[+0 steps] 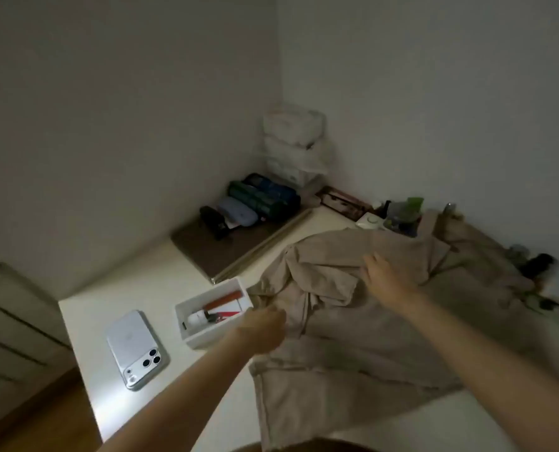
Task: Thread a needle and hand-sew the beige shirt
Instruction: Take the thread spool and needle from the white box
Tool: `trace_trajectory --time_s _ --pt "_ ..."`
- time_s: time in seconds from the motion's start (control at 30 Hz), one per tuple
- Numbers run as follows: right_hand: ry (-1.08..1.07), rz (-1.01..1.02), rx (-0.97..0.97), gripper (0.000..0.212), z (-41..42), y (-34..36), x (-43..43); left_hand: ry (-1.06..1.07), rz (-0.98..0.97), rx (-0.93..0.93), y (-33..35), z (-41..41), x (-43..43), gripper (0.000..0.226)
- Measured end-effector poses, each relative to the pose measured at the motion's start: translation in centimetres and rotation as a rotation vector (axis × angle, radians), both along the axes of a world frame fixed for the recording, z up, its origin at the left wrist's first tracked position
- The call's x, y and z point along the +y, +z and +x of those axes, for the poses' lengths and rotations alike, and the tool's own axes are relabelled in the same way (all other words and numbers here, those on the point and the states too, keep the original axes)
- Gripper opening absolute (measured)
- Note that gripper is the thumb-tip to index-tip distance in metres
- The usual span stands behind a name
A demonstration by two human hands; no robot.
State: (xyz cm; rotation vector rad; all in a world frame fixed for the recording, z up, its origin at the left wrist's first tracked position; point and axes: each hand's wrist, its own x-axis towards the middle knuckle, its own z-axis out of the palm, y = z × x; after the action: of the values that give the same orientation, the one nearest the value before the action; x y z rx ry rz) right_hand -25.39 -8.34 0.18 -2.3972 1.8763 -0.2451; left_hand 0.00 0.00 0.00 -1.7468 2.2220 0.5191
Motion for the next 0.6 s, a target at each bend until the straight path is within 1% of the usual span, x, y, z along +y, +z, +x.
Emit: trace_trajectory --time_s 0.03,0.07,0.13,0.23,0.27,0.33,0.37,0.4,0.47,0.53,0.6 --pt "0.005 0.084 0.062 0.029 0.3 -1.2 0.5 0.008 0.047 -0.026 -0.9 -0.3 0.8 0.039" --pt "0.043 0.148 0.079 0.029 0.6 -2.3 1.0 0.022 0.066 -0.004 -2.1 -0.3 1.5 0.043" --pt "0.123 0.267 0.107 0.034 1.2 -4.5 3.2 0.031 0.071 -0.017 -4.1 0.0 3.3 0.047" --pt "0.201 0.329 0.122 0.039 2.0 -7.7 5.2 0.068 0.016 0.026 -6.3 0.1 4.7 0.047" --pt "0.208 0.311 0.151 0.04 2.2 -8.4 5.6 0.088 -0.016 0.047 -6.5 0.1 5.2 0.048" --pt "0.242 0.232 0.147 0.036 2.9 -9.5 6.5 0.105 -0.04 0.07 -7.2 0.2 6.3 0.049" --pt "0.262 0.209 0.182 0.037 3.3 -9.8 6.7 0.109 -0.043 0.079 -7.3 0.1 6.8 0.049" --pt "0.279 0.164 0.2 0.04 3.5 -10.0 6.6 0.107 -0.042 0.082 -7.3 0.1 7.3 0.049" --pt "0.289 0.154 0.196 0.043 4.2 -9.8 6.2 0.095 -0.042 0.101 -7.5 0.4 8.0 0.05" --pt "0.335 0.081 0.178 0.035 5.5 -8.5 5.8 0.094 -0.027 0.147 -7.1 0.8 8.5 0.053" --pt "0.391 0.088 0.146 0.019 7.3 -7.5 5.2 0.084 0.024 0.223 -6.5 1.7 8.5 0.044"
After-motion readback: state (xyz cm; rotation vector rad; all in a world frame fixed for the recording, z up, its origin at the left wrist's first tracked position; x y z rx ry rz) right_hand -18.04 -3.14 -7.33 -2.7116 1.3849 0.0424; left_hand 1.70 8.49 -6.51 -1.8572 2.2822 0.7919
